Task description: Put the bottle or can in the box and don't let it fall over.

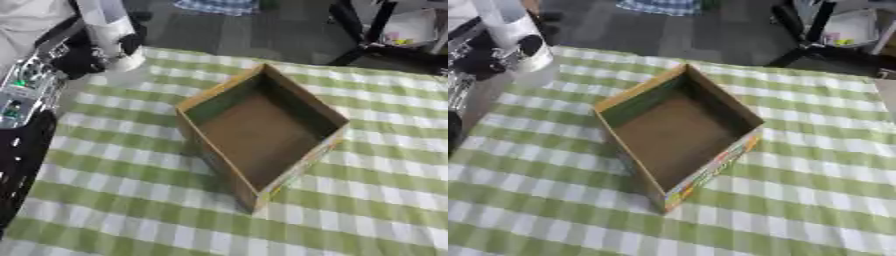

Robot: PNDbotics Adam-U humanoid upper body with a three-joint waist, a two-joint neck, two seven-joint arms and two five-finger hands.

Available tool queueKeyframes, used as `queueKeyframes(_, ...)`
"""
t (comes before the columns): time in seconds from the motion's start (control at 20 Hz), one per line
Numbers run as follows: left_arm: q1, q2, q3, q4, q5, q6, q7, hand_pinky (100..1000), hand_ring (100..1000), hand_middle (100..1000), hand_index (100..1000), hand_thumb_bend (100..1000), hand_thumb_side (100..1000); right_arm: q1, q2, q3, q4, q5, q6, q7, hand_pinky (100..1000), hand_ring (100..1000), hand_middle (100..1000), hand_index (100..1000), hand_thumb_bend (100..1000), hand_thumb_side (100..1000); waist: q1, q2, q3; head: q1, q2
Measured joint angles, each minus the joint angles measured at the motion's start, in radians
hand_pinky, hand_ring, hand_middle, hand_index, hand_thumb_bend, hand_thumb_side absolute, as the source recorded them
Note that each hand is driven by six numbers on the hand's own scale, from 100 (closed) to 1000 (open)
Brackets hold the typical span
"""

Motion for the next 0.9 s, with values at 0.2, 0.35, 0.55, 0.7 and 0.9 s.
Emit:
queueKeyframes(0.2, -0.028, -0.064, 0.001, 0.015, -0.061, 0.029, -0.004, 1000, 1000, 389, 283, 100, 344, -0.007, -0.001, 0.006, 0.000, -0.015, 0.006, 0.006, 926, 1000, 1000, 1000, 100, 603, -0.003, 0.000, -0.027, 0.003, 0.003)
queueKeyframes(0.35, -0.038, -0.102, 0.001, 0.032, -0.114, 0.035, -0.004, 1000, 1000, 389, 284, 100, 349, -0.012, -0.002, 0.010, 0.000, -0.025, 0.010, 0.010, 926, 1000, 1000, 1000, 100, 603, -0.006, 0.000, -0.046, 0.005, 0.008)
queueKeyframes(0.55, -0.049, -0.139, 0.002, 0.050, -0.162, 0.044, -0.004, 1000, 1000, 388, 285, 100, 364, -0.028, -0.007, 0.021, 0.000, -0.041, 0.021, 0.019, 926, 1000, 1000, 1000, 100, 604, -0.009, 0.000, -0.085, 0.024, 0.008)
queueKeyframes(0.7, -0.056, -0.158, 0.002, 0.057, -0.189, 0.055, -0.003, 1000, 1000, 390, 286, 100, 364, -0.036, -0.007, 0.026, 0.000, -0.053, 0.030, 0.024, 926, 1000, 1000, 1000, 100, 606, -0.012, 0.002, -0.118, 0.044, 0.008)
queueKeyframes(0.9, -0.064, -0.181, 0.002, 0.067, -0.227, 0.064, 0.005, 1000, 1000, 395, 296, 100, 375, -0.044, -0.007, 0.026, 0.000, -0.065, 0.041, 0.027, 926, 1000, 1000, 1000, 100, 609, -0.010, 0.007, -0.137, 0.059, 0.008)
